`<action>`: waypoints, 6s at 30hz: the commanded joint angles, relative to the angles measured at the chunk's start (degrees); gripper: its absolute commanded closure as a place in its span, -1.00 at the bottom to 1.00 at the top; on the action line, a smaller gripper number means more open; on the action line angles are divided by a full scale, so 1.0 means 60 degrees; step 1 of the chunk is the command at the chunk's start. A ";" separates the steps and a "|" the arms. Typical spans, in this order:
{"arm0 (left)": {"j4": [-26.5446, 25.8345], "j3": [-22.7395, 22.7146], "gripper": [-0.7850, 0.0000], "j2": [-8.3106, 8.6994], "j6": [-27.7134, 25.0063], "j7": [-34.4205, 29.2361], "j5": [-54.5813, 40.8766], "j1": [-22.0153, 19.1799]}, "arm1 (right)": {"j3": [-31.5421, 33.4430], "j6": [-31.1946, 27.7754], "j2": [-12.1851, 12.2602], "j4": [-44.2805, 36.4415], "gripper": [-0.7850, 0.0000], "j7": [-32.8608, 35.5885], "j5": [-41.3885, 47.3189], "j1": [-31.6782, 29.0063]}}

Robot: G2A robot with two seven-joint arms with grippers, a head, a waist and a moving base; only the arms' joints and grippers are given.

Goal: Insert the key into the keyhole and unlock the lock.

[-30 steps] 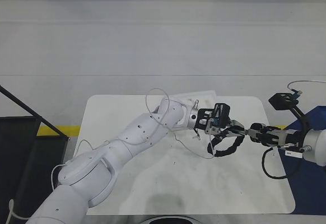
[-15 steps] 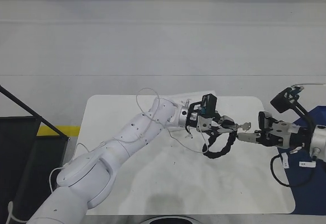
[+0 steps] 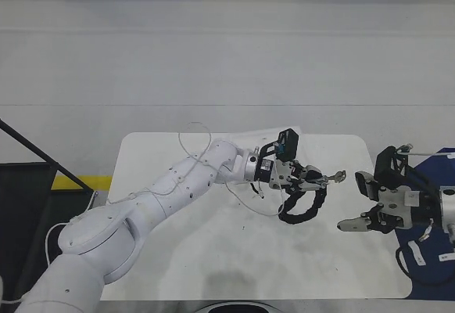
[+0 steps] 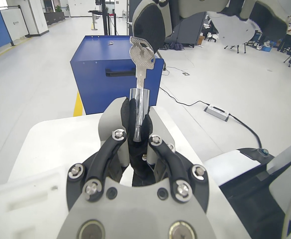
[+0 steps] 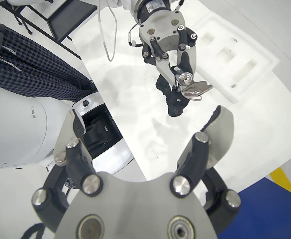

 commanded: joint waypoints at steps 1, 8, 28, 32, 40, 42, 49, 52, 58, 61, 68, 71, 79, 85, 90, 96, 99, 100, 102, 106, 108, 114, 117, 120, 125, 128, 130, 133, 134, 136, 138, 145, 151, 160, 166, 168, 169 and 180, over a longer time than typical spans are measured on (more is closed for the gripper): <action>-0.0282 0.0222 1.00 0.0259 0.0000 -0.0605 -0.0800 -0.0233 | 0.0003 0.0004 -0.0001 -0.0005 -1.00 -0.0005 -0.0015 -0.0002; -0.1241 0.0475 1.00 0.1109 0.0000 -0.1876 -0.2200 -0.0667 | 0.0003 0.0004 -0.0001 -0.0005 -1.00 -0.0005 -0.0015 -0.0002; -0.2022 0.0846 1.00 0.1708 0.0000 -0.3692 -0.3332 -0.0874 | -0.1909 -0.4766 0.0330 0.1083 -0.94 -0.4728 -0.4549 0.0923; -0.2021 0.0846 1.00 0.1708 0.0000 -0.3838 -0.3452 -0.0885 | -0.1912 -0.5175 0.0333 0.0991 0.00 -0.5199 -0.5323 0.1146; -0.2036 0.0846 1.00 0.1688 0.0000 -0.4044 -0.3566 -0.0943 | -0.2036 -0.5139 0.0301 0.0582 0.11 -0.5782 -0.6996 0.1048; -0.2039 0.0846 1.00 0.1678 0.0000 -0.4072 -0.3605 -0.0954 | -0.1990 -0.5088 0.0302 0.0454 0.11 -0.5904 -0.7362 0.0991; -0.2025 0.0846 1.00 0.1639 0.0000 -0.4263 -0.3765 -0.0979 | -0.1841 -0.4819 0.0299 -0.0005 0.18 -0.6438 -0.8198 0.0661; -0.2030 0.0846 1.00 0.1616 0.0000 -0.4361 -0.3833 -0.1004 | -0.1779 -0.4827 0.0312 -0.0125 0.21 -0.6529 -0.8388 0.0553; -0.2037 0.0846 1.00 0.1578 0.0000 -0.4454 -0.3929 -0.1039 | -0.1688 -0.4910 0.0344 -0.0333 0.55 -0.6652 -0.8614 0.0424; -0.2032 0.0846 1.00 0.1565 0.0000 -0.4480 -0.3978 -0.1037 | -0.1659 -0.4945 0.0360 -0.0370 1.00 -0.6697 -0.8662 0.0383; -0.2032 0.0846 1.00 0.1530 0.0000 -0.4474 -0.3997 -0.1045 | -0.1657 -0.4902 0.0394 -0.0326 1.00 -0.6773 -0.8469 0.0332; -0.1999 0.0846 1.00 0.1507 0.0000 -0.4423 -0.3962 -0.1044 | -0.1704 -0.4676 0.0418 -0.0181 1.00 -0.6593 -0.8010 0.0291; -0.1800 0.0805 1.00 0.1427 0.0000 -0.4042 -0.3620 -0.1043 | -0.2037 -0.3214 0.0538 0.0482 1.00 -0.4891 -0.4891 0.0497; -0.1650 0.0812 1.00 0.1342 0.0000 -0.3610 -0.3245 -0.0994 | -0.2243 -0.2261 0.0628 0.0920 1.00 -0.3614 -0.2808 0.0767; -0.1535 0.0846 1.00 0.1236 0.0000 -0.3329 -0.2970 -0.0952 | -0.2457 -0.1097 0.0655 0.1295 1.00 -0.2830 -0.1245 0.1035; -0.1064 0.0843 1.00 0.1098 0.0000 -0.3298 -0.2661 -0.0891 | -0.2689 -0.0794 0.0660 0.1473 -1.00 -0.2258 -0.0595 0.1381; -0.0494 0.0761 1.00 0.1041 0.0010 -0.3402 -0.2130 -0.0930 | -0.2584 -0.0958 0.0676 0.1706 -1.00 -0.2182 -0.0436 0.1461; -0.0273 0.0739 1.00 0.1017 0.0091 -0.3509 -0.1964 -0.0903 | -0.2512 -0.1036 0.0684 0.1804 -1.00 -0.2193 -0.0395 0.1473; 0.0006 0.0732 1.00 0.0960 0.0214 -0.3767 -0.1778 -0.0798 | -0.2335 -0.1199 0.0699 0.2004 -1.00 -0.2280 -0.0250 0.1449; 0.0508 0.0780 1.00 0.0846 0.0412 -0.4628 -0.1784 -0.0611 | -0.1923 -0.1430 0.0742 0.2236 -1.00 -0.2378 -0.0076 0.1309; 0.0687 0.0805 1.00 0.0778 0.0419 -0.5057 -0.1904 -0.0525 | -0.1759 -0.1490 0.0763 0.2298 -1.00 -0.2386 -0.0021 0.1214; 0.1234 0.0846 1.00 0.0431 0.0513 -0.6051 -0.2212 -0.0235 | -0.1575 -0.1571 0.0784 0.2309 -1.00 -0.2511 0.0100 0.0973; 0.1515 0.0846 0.76 0.0170 0.0467 -0.6354 -0.2248 -0.0102 | -0.1603 -0.1627 0.0775 0.2326 -1.00 -0.2674 0.0109 0.0913; 0.1912 0.0813 -1.00 -0.0078 0.0154 -0.6404 -0.2365 -0.0040 | -0.1680 -0.1692 0.0758 0.2401 -1.00 -0.2875 0.0078 0.0886; 0.2521 0.0636 -1.00 -0.0347 0.0000 -0.6032 -0.2071 -0.0156 | -0.1877 -0.1812 0.0722 0.2563 -1.00 -0.3152 0.0008 0.0910; 0.2586 0.0490 -1.00 -0.0373 0.0000 -0.5450 -0.1713 -0.0239 | -0.2027 -0.1926 0.0693 0.2713 -1.00 -0.3335 -0.0025 0.1003; 0.2567 0.0368 -1.00 -0.0316 0.0000 -0.4894 -0.1351 -0.0320 | -0.2125 -0.2075 0.0663 0.2830 -1.00 -0.3574 -0.0070 0.1087; 0.2357 0.0094 -1.00 -0.0125 0.0000 -0.3672 -0.0648 -0.0428 | -0.2308 -0.2432 0.0604 0.3068 -1.00 -0.4055 -0.0192 0.1211; 0.2258 -0.0011 -1.00 -0.0031 0.0000 -0.3224 -0.0360 -0.0457 | -0.2368 -0.2574 0.0583 0.3152 -1.00 -0.4212 -0.0267 0.1263; 0.2007 -0.0212 -1.00 0.0192 0.0000 -0.2367 0.0319 -0.0490 | -0.2508 -0.2901 0.0531 0.3314 -1.00 -0.4608 -0.0441 0.1369; 0.1752 -0.0444 -1.00 0.0463 0.0000 -0.1538 0.1005 -0.0500 | -0.2683 -0.3200 0.0469 0.3568 -1.00 -0.5036 -0.0705 0.1498; 0.0886 -0.1724 -1.00 0.1640 0.0000 0.0820 0.3278 -0.0416 | -0.3414 -0.4032 0.0203 0.4367 -1.00 -0.6426 -0.1869 0.2326; -0.0364 -0.2843 -1.00 0.2606 0.0000 0.1153 0.4633 -0.0157 | -0.3998 -0.4465 -0.0012 0.5118 -1.00 -0.7074 -0.2593 0.3301; -0.2239 -0.4138 -1.00 0.4058 0.0000 0.0856 0.4584 0.0386 | -0.4781 -0.5419 -0.0201 0.6294 -1.00 -0.6776 -0.2995 0.4654; -0.2863 -0.4690 -1.00 0.4928 0.0000 0.0708 0.4073 0.0843 | -0.5041 -0.5425 -0.0207 0.6524 -1.00 -0.6496 -0.2844 0.5205; -0.2830 -0.4834 -1.00 0.5160 0.0000 0.0373 0.3950 0.0895 | -0.5106 -0.5425 -0.0201 0.6566 -1.00 -0.6449 -0.2772 0.5331; -0.2849 -0.4907 -1.00 0.5261 0.0000 0.0251 0.3827 0.0907 | -0.5144 -0.5425 -0.0199 0.6560 -1.00 -0.6424 -0.2755 0.5388; -0.3071 -0.5337 -1.00 0.5966 0.0000 -0.0147 0.3209 0.1101 | -0.5343 -0.5425 -0.0182 0.6634 -1.00 -0.6475 -0.2736 0.5665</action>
